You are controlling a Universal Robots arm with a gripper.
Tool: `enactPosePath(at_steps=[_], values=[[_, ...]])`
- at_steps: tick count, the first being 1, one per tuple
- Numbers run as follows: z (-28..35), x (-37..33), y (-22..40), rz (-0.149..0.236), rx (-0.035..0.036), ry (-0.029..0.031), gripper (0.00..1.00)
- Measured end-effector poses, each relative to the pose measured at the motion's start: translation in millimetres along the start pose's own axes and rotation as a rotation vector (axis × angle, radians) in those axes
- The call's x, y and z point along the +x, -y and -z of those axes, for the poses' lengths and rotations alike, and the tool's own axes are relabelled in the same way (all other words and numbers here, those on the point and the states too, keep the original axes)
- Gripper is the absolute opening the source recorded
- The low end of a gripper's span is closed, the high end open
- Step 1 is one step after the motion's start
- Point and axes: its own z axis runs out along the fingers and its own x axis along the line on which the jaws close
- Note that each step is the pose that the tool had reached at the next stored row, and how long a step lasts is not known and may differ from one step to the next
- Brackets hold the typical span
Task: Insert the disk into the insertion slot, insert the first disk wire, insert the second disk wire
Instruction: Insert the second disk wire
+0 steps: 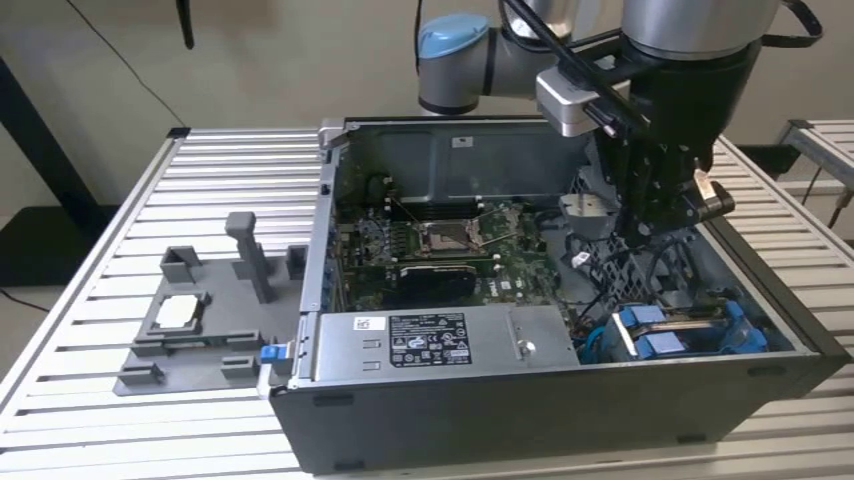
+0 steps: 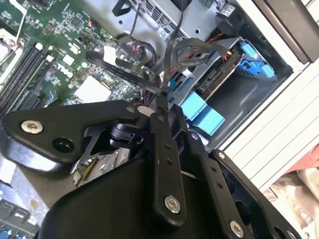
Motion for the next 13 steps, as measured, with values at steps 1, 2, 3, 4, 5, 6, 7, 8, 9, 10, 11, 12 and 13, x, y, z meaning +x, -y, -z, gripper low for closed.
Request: enactPosePath(at_steps=[1,2,3,4,5,6,7,8,9,10,11,12,13], values=[[0.0,-1.3,-0.4,0.0,0.0006,-0.0002,0.23],[-0.2,-1.9,-0.8,0.0,0.0015,-0.0005,0.23],[-0.7,-1.9,-1.0,0.0,0.0024,-0.0004,0.23],[-1.1,-1.9,-1.1,0.0,0.0024,-0.0011,0.23],[-1.5,-2.0,-1.1,0.001,0.0023,-0.0019,0.23],[-2.0,-1.9,-1.3,0.001,0.0023,-0.0034,0.23],[-2.6,-1.9,-1.5,0.002,0.0028,-0.0044,0.23],[-3.1,-1.9,-1.6,0.002,0.0029,-0.0052,0.23],[-3.4,-1.9,-1.6,0.002,0.0029,-0.0058,0.23],[-3.7,-1.9,-1.7,0.003,0.0028,-0.0069,0.23],[-4.0,-1.8,-1.8,0.003,0.0028,-0.0079,0.23],[-4.2,-1.8,-1.8,0.003,0.0028,-0.009,0.23],[-4.3,-1.8,-1.9,0.004,0.0028,-0.0097,0.23]])
